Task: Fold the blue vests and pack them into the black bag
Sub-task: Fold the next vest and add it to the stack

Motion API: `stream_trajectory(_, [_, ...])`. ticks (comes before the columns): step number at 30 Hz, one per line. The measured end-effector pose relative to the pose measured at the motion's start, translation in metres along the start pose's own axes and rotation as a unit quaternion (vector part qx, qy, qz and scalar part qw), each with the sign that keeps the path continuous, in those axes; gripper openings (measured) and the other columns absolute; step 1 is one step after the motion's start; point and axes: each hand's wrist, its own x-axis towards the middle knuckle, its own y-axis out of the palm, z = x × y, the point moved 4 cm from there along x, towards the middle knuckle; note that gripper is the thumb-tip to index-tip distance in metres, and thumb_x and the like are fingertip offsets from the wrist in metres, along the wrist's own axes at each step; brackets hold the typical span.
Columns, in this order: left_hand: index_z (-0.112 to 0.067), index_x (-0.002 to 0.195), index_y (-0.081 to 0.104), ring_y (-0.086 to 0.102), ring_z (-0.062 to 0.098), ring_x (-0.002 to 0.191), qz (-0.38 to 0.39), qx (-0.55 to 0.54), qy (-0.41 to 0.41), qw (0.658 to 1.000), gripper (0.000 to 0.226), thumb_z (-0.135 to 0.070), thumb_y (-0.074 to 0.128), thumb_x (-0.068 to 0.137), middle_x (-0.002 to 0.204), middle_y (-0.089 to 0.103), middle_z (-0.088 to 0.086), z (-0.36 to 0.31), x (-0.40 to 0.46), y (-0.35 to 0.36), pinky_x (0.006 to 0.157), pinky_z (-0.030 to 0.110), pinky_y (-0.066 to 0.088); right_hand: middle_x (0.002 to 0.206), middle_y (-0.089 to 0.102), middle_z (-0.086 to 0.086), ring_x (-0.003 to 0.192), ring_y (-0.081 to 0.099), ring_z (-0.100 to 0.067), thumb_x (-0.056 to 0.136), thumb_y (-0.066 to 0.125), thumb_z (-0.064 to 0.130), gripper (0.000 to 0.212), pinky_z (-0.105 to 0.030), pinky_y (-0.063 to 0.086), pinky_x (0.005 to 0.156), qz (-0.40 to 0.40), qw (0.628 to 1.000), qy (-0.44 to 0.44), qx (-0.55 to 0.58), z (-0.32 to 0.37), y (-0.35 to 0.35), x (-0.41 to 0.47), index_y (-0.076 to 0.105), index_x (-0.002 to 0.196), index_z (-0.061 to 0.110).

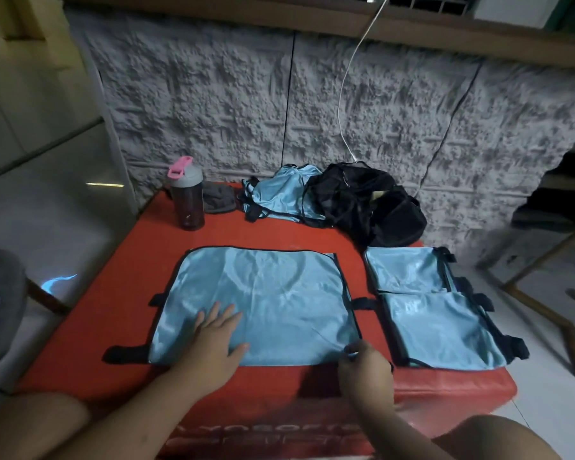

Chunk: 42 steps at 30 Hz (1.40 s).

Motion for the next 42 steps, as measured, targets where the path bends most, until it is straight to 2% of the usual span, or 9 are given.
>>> stream_trajectory(3, [-0.025, 0.151, 0.045, 0.017, 0.015, 0.154, -0.005, 0.000, 0.080, 0.997, 0.059, -0.046, 0.053, 0.096, 0.162, 0.033, -0.005, -0.044, -0.003, 0.018, 0.121, 0.025, -0.003, 0.097, 0.071, -0.010, 0.095, 0.067, -0.035, 0.088, 0.061, 0.018, 0.014, -0.035, 0.047, 0.075, -0.023, 0.996, 0.073, 0.041, -0.009, -0.011, 0.002, 0.060, 0.102, 0.017])
stream_trajectory(7, [-0.021, 0.132, 0.066, 0.047, 0.019, 0.138, 0.001, -0.048, 0.125, 0.991, 0.043, -0.034, 0.063, 0.091, 0.139, 0.061, -0.002, -0.098, 0.003, 0.046, 0.121, 0.026, 0.026, 0.103, 0.074, -0.003, 0.097, 0.067, -0.031, 0.087, 0.064, 0.018, 0.032, -0.034, 0.048, 0.074, -0.006, 0.996, 0.080, 0.026, -0.018, -0.015, 0.006, 0.060, 0.117, 0.030])
stream_trajectory(12, [-0.023, 0.122, 0.065, 0.055, 0.019, 0.121, 0.008, -0.002, 0.124, 0.992, 0.029, -0.030, 0.060, 0.094, 0.125, 0.064, -0.005, -0.159, 0.014, 0.066, 0.099, 0.032, 0.046, 0.099, 0.076, 0.004, 0.092, 0.069, -0.024, 0.086, 0.063, 0.017, 0.029, -0.031, 0.053, 0.074, 0.016, 0.998, 0.045, -0.030, -0.024, -0.022, 0.019, 0.070, 0.110, 0.031])
stream_trajectory(19, [-0.016, 0.121, 0.063, 0.057, 0.034, 0.112, 0.032, 0.215, 0.077, 0.973, 0.032, -0.007, 0.041, 0.098, 0.118, 0.062, 0.010, -0.195, 0.034, 0.079, 0.087, 0.038, 0.049, 0.092, 0.074, 0.003, 0.085, 0.069, -0.024, 0.089, 0.056, 0.023, 0.018, -0.033, 0.054, 0.070, 0.032, 0.997, -0.005, -0.072, -0.020, -0.017, 0.024, 0.064, 0.104, 0.028])
stream_trajectory(28, [-0.017, 0.117, 0.065, 0.059, 0.034, 0.109, 0.057, 0.213, 0.033, 0.975, 0.031, -0.006, 0.043, 0.098, 0.112, 0.065, 0.009, -0.187, 0.045, 0.078, 0.085, 0.038, 0.051, 0.096, 0.069, -0.007, 0.091, 0.066, -0.033, 0.090, 0.046, 0.011, 0.029, -0.036, 0.041, 0.066, 0.021, 0.992, -0.085, -0.092, -0.006, -0.012, 0.025, 0.058, 0.112, 0.026])
stream_trajectory(31, [-0.018, 0.116, 0.065, 0.058, 0.034, 0.110, 0.056, 0.203, 0.031, 0.977, 0.030, -0.008, 0.043, 0.099, 0.112, 0.065, 0.009, -0.188, 0.044, 0.078, 0.086, 0.038, 0.051, 0.083, 0.065, -0.003, 0.080, 0.062, -0.027, 0.082, 0.046, -0.004, 0.034, -0.031, 0.041, 0.067, 0.026, 0.997, -0.060, 0.030, -0.004, -0.013, 0.024, 0.063, 0.103, 0.017])
stream_trajectory(35, [-0.018, 0.114, 0.066, 0.057, 0.034, 0.110, 0.059, 0.191, 0.032, 0.979, 0.028, -0.009, 0.044, 0.100, 0.111, 0.064, 0.008, -0.188, 0.042, 0.078, 0.085, 0.039, 0.051, 0.078, 0.068, 0.002, 0.074, 0.061, -0.019, 0.075, 0.045, -0.013, 0.035, -0.020, 0.043, 0.059, 0.028, 0.978, 0.053, 0.199, -0.006, -0.014, 0.026, 0.068, 0.086, 0.012])
stream_trajectory(40, [-0.018, 0.126, 0.057, 0.053, 0.035, 0.116, 0.056, 0.187, 0.035, 0.980, 0.036, -0.002, 0.044, 0.096, 0.121, 0.061, 0.008, -0.190, 0.038, 0.074, 0.087, 0.040, 0.049, 0.058, 0.060, 0.000, 0.054, 0.050, -0.015, 0.080, 0.061, -0.002, 0.012, -0.023, 0.039, 0.051, 0.002, 0.909, 0.180, 0.377, -0.011, -0.014, 0.030, 0.066, 0.071, 0.004])
stream_trajectory(42, [-0.020, 0.134, 0.048, 0.051, 0.034, 0.120, 0.059, 0.180, 0.031, 0.981, 0.044, -0.003, 0.050, 0.093, 0.127, 0.058, 0.007, -0.192, 0.037, 0.072, 0.088, 0.039, 0.049, 0.054, 0.054, -0.002, 0.052, 0.045, -0.017, 0.074, 0.072, 0.008, 0.014, -0.027, 0.037, 0.052, -0.008, 0.891, 0.204, 0.405, -0.016, -0.012, 0.034, 0.060, 0.068, 0.009])
